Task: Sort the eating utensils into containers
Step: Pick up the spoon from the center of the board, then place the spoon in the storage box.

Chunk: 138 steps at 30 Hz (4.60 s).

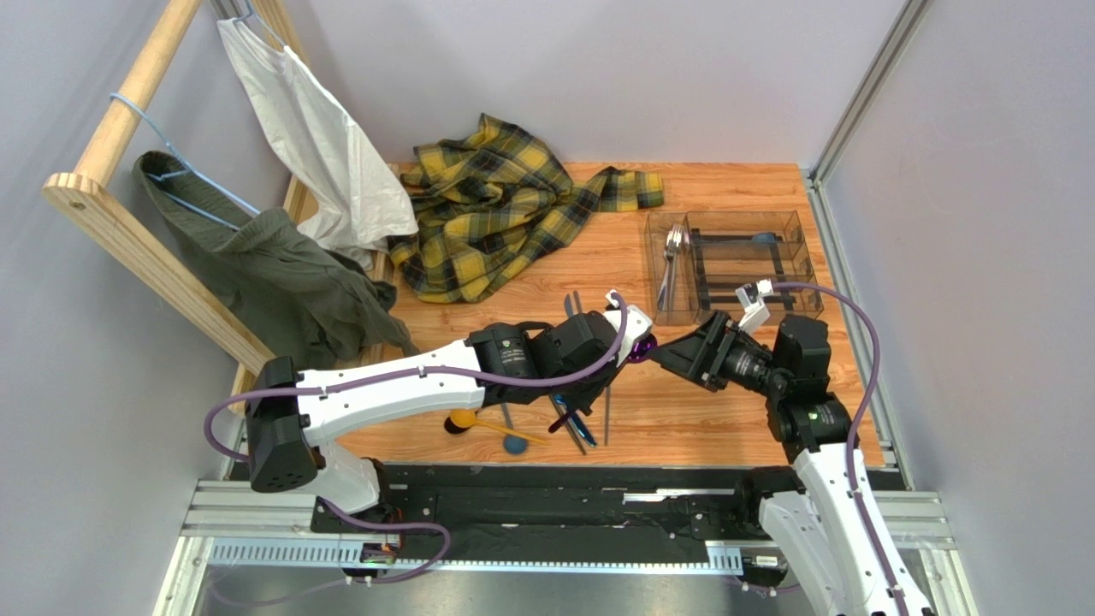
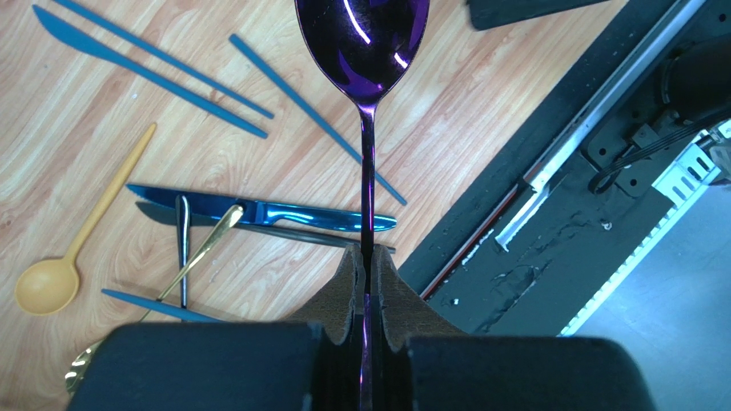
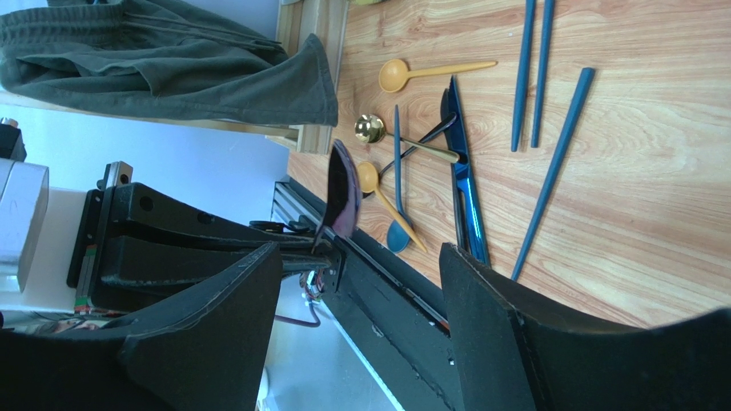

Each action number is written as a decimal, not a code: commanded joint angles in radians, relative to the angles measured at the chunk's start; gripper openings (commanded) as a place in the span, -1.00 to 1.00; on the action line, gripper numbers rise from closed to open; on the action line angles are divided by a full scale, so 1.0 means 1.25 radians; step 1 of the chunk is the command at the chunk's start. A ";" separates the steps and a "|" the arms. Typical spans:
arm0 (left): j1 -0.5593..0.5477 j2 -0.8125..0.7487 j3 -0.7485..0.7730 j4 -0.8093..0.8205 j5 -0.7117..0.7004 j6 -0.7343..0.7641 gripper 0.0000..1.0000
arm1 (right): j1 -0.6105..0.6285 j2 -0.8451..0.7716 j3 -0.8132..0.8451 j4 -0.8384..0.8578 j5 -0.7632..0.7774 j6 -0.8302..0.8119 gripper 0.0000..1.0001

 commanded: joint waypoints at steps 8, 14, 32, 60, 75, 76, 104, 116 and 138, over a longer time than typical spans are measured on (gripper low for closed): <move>-0.037 0.026 0.073 0.003 -0.002 -0.006 -1.00 | 0.026 -0.002 -0.036 0.067 0.038 0.047 0.26; -0.054 0.015 0.068 0.004 -0.006 -0.002 -1.00 | 0.027 -0.011 -0.037 0.063 0.059 0.049 -0.17; -0.065 0.003 0.050 -0.008 -0.060 -0.006 -0.67 | 0.031 -0.061 -0.039 0.012 0.097 0.036 -1.00; 0.006 -0.101 -0.073 -0.019 -0.151 -0.040 0.72 | 0.029 0.004 -0.020 -0.016 0.139 -0.023 -1.00; 0.206 -0.312 -0.163 -0.072 0.031 -0.038 0.72 | 0.029 0.191 0.139 -0.006 0.195 -0.084 -1.00; 0.209 -0.316 -0.149 -0.085 0.033 -0.037 0.73 | 0.031 0.205 0.158 -0.011 0.206 -0.089 -1.00; 0.258 -0.496 -0.239 -0.164 0.030 0.048 0.71 | -0.061 0.521 0.541 -0.059 0.347 -0.151 -1.00; 0.259 -0.558 -0.260 -0.167 0.026 0.022 0.72 | -0.233 0.785 0.806 -0.137 0.336 -0.128 -1.00; 0.259 -0.593 -0.292 -0.148 0.069 0.004 0.72 | -0.356 1.115 1.157 -0.245 0.396 -0.091 -1.00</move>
